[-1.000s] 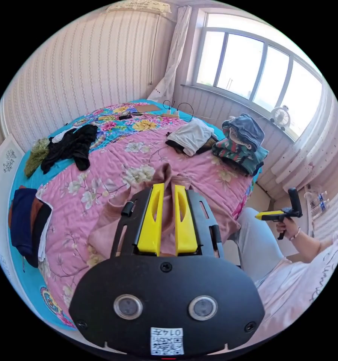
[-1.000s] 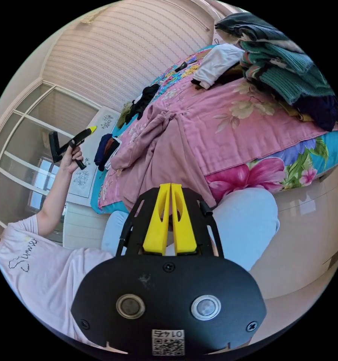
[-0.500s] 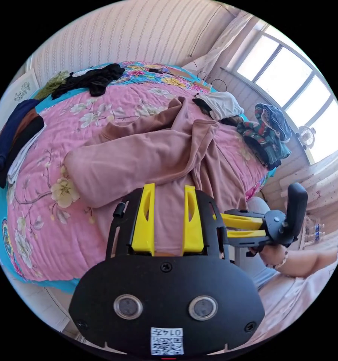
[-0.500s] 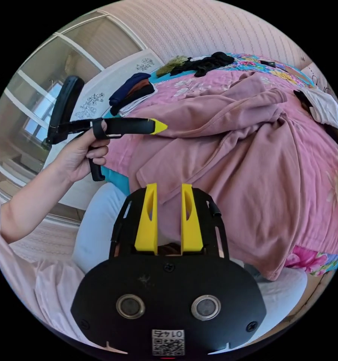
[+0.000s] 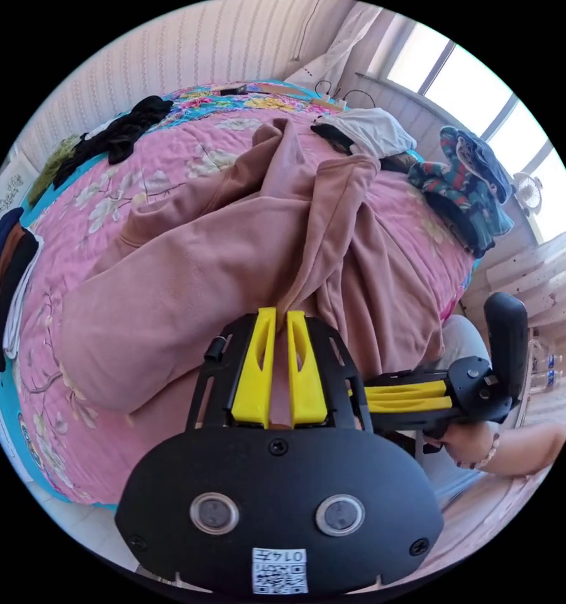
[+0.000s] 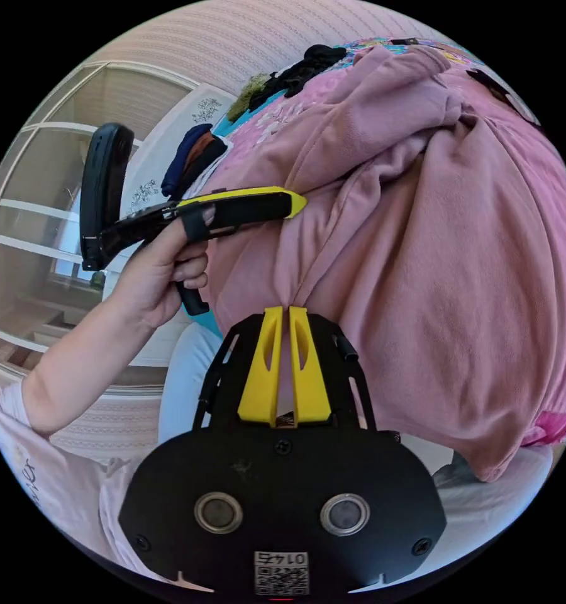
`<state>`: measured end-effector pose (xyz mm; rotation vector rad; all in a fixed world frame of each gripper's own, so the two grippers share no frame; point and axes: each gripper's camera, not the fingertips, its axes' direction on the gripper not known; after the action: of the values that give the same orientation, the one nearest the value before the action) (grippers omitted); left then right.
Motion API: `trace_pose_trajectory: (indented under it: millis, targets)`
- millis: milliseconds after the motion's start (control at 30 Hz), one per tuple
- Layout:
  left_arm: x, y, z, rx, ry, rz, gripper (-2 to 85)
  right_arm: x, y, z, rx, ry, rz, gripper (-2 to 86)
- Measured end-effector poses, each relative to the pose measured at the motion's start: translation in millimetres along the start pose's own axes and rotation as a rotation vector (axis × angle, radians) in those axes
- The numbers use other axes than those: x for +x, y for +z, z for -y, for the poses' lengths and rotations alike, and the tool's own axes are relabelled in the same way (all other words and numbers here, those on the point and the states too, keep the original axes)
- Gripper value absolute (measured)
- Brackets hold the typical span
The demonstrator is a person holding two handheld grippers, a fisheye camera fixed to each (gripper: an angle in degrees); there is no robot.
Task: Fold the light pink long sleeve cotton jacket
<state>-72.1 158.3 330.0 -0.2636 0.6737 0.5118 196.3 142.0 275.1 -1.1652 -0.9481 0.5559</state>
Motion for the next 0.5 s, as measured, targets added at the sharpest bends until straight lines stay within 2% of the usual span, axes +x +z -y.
trace_pose_trajectory:
  millis: [200,333,500]
  targets:
    - [-25.4,-95.4,-53.2,0.214,0.002,-0.078,1.6,-0.7,-78.1,-28.5,0.208,-0.045,0.103,0.0]
    - [-66.4,-156.6,-95.7,0.346,-0.108,-0.062,1.0,5.1,-150.1,-52.9,0.416,-0.011,0.019,0.0]
    - [-100.0,-179.5,-124.7,0.371,-0.192,-0.042,0.7,-1.0,-158.8,-66.9,0.384,-0.022,0.022,1.4]
